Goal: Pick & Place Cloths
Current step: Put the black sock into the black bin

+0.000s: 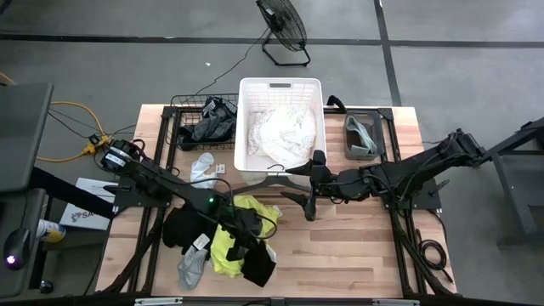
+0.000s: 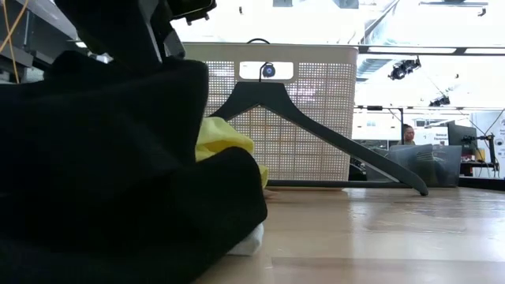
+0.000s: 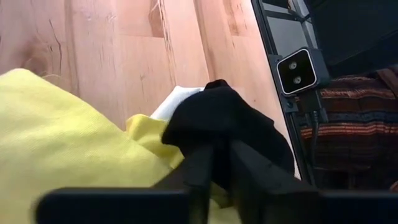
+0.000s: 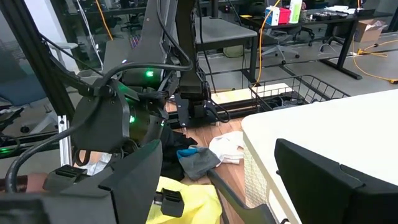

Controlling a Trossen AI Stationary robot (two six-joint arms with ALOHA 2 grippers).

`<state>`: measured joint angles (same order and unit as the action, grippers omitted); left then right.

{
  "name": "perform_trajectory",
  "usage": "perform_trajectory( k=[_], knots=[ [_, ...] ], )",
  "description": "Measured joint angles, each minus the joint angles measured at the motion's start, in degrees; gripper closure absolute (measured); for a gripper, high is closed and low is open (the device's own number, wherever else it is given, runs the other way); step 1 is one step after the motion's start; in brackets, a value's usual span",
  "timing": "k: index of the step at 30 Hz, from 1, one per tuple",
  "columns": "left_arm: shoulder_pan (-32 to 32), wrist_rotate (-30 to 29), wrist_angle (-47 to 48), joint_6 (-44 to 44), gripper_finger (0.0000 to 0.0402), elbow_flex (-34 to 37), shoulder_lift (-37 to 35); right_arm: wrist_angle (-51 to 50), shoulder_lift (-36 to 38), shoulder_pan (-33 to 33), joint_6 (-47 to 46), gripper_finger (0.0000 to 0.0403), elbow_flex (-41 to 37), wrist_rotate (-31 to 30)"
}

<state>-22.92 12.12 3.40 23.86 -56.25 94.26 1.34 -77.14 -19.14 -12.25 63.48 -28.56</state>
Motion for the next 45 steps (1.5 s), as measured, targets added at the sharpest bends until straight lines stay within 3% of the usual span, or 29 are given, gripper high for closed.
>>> perform_trajectory(
  k=[2,10,14,21,26,32,36,45],
  knots=[
    [0.00,0.02,-0.28,-0.02,0.0391,0.00,0.00,0.00,0.00,0.00,-0.01,0.0101,0.00,-0.02],
    [0.02,0.02,0.53,-2.87,0.0398,-1.70,-1.96,-0.23,0.00,0.00,-0.22,0.0101,0.00,0.16],
    [0.00,-1.00,6.53,-6.72,0.0400,-5.62,-4.34,-0.50,0.00,0.00,-0.74,0.0101,0.00,0.16],
    [0.00,-10.92,24.45,-13.67,0.0400,-16.07,-8.00,-1.14,0.00,-0.33,-2.37,0.0101,0.00,0.16],
    [0.00,-20.37,38.96,-18.93,0.0401,-27.23,-8.00,-1.25,0.00,-0.87,-2.99,0.0101,0.00,0.27],
    [0.00,-27.69,45.45,-25.99,0.0401,-37.19,-7.96,-0.42,-1.96,-1.14,-3.19,0.0101,0.00,0.22],
    [0.02,-28.89,47.15,-29.89,0.0401,-42.64,-7.98,1.92,-4.37,-1.14,-3.04,0.0101,0.00,0.22],
    [0.02,-34.03,50.86,-32.68,0.0402,-47.01,-7.96,5.88,-6.18,-1.13,-2.93,0.0101,0.00,3.35]
  ],
)
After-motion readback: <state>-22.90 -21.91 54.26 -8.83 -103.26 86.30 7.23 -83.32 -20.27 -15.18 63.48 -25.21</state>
